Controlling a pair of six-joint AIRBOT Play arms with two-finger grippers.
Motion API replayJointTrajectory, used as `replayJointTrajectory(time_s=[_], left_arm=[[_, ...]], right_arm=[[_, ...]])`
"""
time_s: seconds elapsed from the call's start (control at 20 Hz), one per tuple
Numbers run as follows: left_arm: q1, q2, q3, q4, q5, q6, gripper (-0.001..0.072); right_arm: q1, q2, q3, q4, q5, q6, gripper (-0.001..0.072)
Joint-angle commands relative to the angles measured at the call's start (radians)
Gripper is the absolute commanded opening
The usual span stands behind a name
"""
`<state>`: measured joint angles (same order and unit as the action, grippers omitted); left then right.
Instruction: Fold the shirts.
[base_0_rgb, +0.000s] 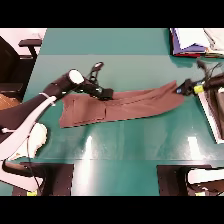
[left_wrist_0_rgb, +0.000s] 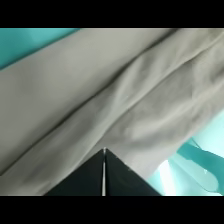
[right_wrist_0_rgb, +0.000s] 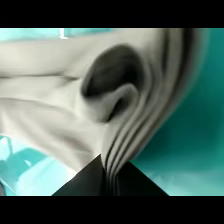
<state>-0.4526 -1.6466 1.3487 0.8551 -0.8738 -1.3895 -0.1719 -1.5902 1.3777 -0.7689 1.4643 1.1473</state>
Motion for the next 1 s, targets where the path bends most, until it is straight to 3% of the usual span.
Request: replayJointTrajectory(time_s=[0.0, 0.25, 0.6, 0.8, 0.95], left_arm=[[-0.075, -0.132, 0.127, -0.003, 0.006, -0.026, 0.0029], [-0.098, -0.239, 0.209, 0.000, -0.027, -0.055, 0.0029], [-0.097, -0.241, 0.209, 0.006, -0.027, -0.059, 0.0029], [-0.010, -0.134, 0.209, 0.037, -0.058, -0.059, 0.0029], [0.143, 0.051, 0.209, 0.097, -0.094, -0.052, 0.0029]], right_arm=[[0.064, 0.109, 0.104, 0.070, 0.050, 0.068, 0.0015], [0.215, 0.214, 0.222, 0.071, 0.028, 0.136, 0.0016], [0.425, 0.217, 0.316, 0.071, -0.045, 0.173, 0.0015], [0.528, 0.217, 0.323, 0.072, -0.126, 0.172, 0.0015], [0.637, 0.212, 0.323, 0.073, -0.229, 0.172, 0.0016]])
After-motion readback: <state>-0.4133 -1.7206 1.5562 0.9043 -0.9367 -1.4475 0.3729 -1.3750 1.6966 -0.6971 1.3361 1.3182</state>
